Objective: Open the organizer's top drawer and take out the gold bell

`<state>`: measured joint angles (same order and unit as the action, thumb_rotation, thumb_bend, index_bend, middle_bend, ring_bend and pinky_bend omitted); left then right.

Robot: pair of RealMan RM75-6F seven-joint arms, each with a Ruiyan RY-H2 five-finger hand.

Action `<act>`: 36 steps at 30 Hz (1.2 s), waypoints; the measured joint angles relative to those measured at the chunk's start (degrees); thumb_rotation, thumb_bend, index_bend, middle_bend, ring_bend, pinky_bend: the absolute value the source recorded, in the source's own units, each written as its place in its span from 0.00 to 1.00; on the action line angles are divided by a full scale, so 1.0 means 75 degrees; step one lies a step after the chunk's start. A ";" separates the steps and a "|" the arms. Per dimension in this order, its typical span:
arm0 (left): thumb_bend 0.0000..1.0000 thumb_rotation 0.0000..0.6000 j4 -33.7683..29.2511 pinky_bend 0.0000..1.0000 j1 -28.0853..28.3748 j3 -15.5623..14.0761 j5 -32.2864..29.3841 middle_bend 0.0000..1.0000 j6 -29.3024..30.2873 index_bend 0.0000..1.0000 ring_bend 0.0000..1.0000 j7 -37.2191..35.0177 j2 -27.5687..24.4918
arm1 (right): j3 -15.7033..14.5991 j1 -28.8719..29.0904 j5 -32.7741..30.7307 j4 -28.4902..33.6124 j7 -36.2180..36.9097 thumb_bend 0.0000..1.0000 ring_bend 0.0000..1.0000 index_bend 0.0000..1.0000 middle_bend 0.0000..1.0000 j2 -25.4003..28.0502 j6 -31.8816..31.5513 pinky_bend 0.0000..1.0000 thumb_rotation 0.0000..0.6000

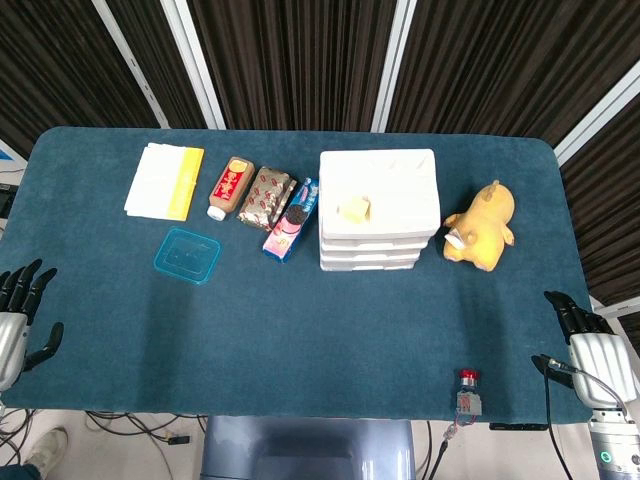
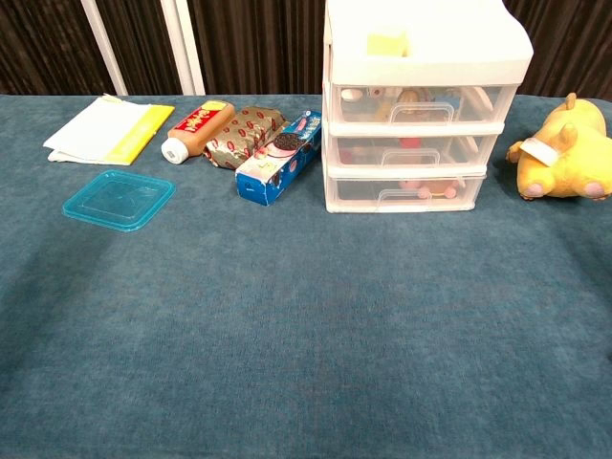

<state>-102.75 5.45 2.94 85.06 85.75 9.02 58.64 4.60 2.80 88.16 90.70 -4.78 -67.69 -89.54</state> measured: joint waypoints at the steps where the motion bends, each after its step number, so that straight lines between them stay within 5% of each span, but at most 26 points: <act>1: 0.42 1.00 0.0000 0.00 0.0000 0.0001 -0.0002 0.00 0.0001 0.07 0.00 0.0013 0.0002 | 0.0006 -0.0005 -0.0017 0.0007 0.0000 0.17 0.31 0.14 0.19 0.0001 -0.0004 0.32 1.00; 26: 0.42 1.00 -0.0031 0.00 -0.0002 0.0011 0.0004 0.00 0.0026 0.07 0.00 0.0136 0.0031 | -0.0025 0.0003 -0.0159 0.0206 0.0268 0.17 0.32 0.14 0.20 0.0163 0.0200 0.33 1.00; 28: 0.42 1.00 -0.0028 0.00 -0.0002 0.0012 -0.0006 0.00 0.0020 0.07 0.00 0.0128 0.0030 | -0.0037 0.0011 -0.0147 0.0225 0.0308 0.17 0.36 0.14 0.25 0.0163 0.0222 0.37 1.00; 33: 0.42 1.00 -0.0039 0.00 0.0003 0.0006 -0.0028 0.00 -0.0016 0.07 0.00 0.0123 0.0041 | -0.0110 0.0044 -0.0101 0.0399 0.0862 0.19 0.54 0.14 0.41 0.0243 0.0377 0.68 1.00; 36: 0.42 1.00 -0.0101 0.00 0.0002 0.0028 -0.0052 0.00 0.0000 0.07 0.00 0.0108 0.0043 | -0.0181 0.0099 0.0001 0.0510 0.1599 0.32 0.68 0.13 0.53 0.0322 0.0524 0.84 1.00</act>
<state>-103.51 5.46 3.14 84.67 85.75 9.83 58.96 3.24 3.55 88.17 94.52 7.21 -65.27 -85.61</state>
